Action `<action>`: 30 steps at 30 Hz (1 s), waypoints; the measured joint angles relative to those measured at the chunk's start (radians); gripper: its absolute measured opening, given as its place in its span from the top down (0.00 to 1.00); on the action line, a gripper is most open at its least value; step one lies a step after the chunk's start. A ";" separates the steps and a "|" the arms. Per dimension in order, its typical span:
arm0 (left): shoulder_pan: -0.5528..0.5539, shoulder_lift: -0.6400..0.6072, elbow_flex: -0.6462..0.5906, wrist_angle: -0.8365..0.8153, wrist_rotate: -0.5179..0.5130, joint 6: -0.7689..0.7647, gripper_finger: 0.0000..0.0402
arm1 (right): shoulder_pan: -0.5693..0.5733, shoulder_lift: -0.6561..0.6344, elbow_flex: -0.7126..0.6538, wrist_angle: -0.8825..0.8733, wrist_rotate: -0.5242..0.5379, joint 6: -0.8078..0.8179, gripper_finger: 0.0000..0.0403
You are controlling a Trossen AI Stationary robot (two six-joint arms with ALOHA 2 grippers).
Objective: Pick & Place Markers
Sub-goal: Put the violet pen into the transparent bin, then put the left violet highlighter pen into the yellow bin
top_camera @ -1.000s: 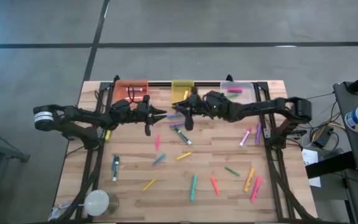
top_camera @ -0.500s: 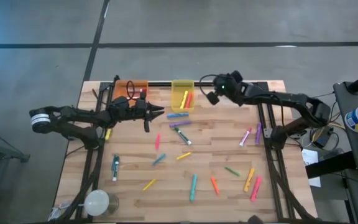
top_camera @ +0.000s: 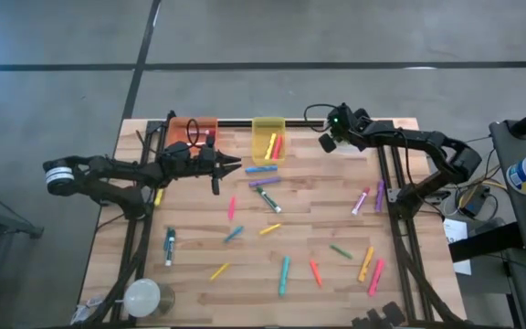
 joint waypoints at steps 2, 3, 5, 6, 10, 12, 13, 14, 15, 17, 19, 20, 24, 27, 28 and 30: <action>0.000 0.000 0.000 -0.001 0.000 0.003 0.81 | 0.000 0.000 0.002 -0.001 0.000 0.010 0.81; 0.000 0.000 0.000 -0.001 0.000 0.003 0.81 | 0.000 0.000 0.004 0.000 0.000 0.025 0.79; 0.000 0.000 0.000 -0.003 0.000 0.004 0.81 | 0.000 0.000 0.012 -0.005 -0.002 0.060 0.76; 0.000 0.000 0.000 -0.003 0.000 0.004 0.81 | 0.000 -0.002 0.015 -0.012 -0.009 0.069 0.75; 0.000 0.000 0.000 -0.005 -0.001 0.011 0.81 | 0.002 -0.019 0.026 -0.056 -0.088 0.077 0.75; 0.001 0.000 0.000 -0.004 -0.002 0.029 0.81 | 0.016 -0.039 0.025 -0.059 -0.172 0.078 0.78; 0.001 0.000 0.000 -0.001 -0.002 0.039 0.81 | 0.028 -0.050 0.022 -0.056 -0.216 0.082 0.80; 0.003 0.000 -0.001 0.004 -0.003 0.048 0.81 | 0.046 -0.058 0.018 -0.057 -0.263 0.087 0.82; 0.003 0.000 -0.004 0.013 -0.004 0.055 0.81 | 0.068 -0.063 0.013 -0.057 -0.309 0.089 0.84; 0.005 0.001 -0.016 0.035 -0.004 0.057 0.81 | 0.128 -0.066 0.004 -0.042 -0.367 0.089 0.87; 0.005 0.001 -0.028 0.070 -0.003 0.057 0.81 | 0.201 -0.065 -0.014 0.021 -0.375 0.088 0.89; 0.005 0.001 -0.034 0.084 -0.002 0.056 0.81 | 0.241 -0.062 -0.025 0.071 -0.375 0.080 0.89; 0.005 0.001 -0.051 0.107 0.000 0.056 0.81 | 0.390 -0.028 -0.046 0.226 -0.376 0.025 0.87; 0.006 0.001 -0.055 0.108 0.004 0.063 0.81 | 0.465 0.017 -0.039 0.309 -0.379 0.004 0.82; 0.006 0.001 -0.055 0.109 0.004 0.064 0.81 | 0.480 0.041 -0.032 0.337 -0.378 0.004 0.80; 0.006 0.001 -0.054 0.111 0.003 0.064 0.81 | 0.492 0.094 -0.008 0.362 -0.378 -0.007 0.76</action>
